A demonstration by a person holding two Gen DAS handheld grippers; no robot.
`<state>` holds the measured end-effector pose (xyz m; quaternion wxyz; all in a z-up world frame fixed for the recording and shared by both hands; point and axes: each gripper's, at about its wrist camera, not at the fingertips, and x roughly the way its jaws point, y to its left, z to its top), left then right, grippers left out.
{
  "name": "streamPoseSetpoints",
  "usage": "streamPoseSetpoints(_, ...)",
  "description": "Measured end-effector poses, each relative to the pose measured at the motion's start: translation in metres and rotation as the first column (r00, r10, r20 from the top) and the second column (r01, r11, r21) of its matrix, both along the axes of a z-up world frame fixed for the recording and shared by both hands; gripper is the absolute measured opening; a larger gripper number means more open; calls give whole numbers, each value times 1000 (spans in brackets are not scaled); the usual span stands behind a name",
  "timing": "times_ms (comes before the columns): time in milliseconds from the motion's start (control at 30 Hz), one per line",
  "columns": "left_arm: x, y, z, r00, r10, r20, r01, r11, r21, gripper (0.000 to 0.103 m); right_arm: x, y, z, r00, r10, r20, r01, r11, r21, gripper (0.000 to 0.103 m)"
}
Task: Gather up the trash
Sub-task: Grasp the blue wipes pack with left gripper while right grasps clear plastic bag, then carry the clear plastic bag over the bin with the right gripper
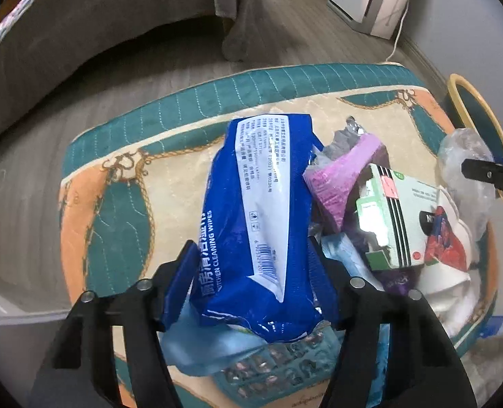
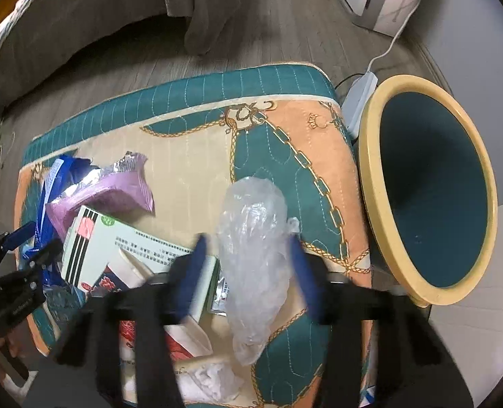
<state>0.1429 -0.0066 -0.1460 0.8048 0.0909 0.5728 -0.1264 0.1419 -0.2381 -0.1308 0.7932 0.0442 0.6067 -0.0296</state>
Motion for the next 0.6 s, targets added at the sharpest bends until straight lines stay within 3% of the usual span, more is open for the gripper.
streamPoseSetpoints(200, -5, -6, 4, 999, -21, 27, 20, 999, 35, 52, -1, 2, 12, 999, 30, 37, -29, 1000, -9, 19)
streamPoseSetpoints(400, -12, -6, 20, 997, -15, 78, 11, 999, 51, 50, -5, 1, 39, 994, 28, 109, -26, 1000, -18, 18)
streamPoseSetpoints(600, -28, 3, 56, 984, 2, 179, -17, 996, 84, 49, -23, 3, 75, 977, 7, 212, -6, 1000, -5, 18)
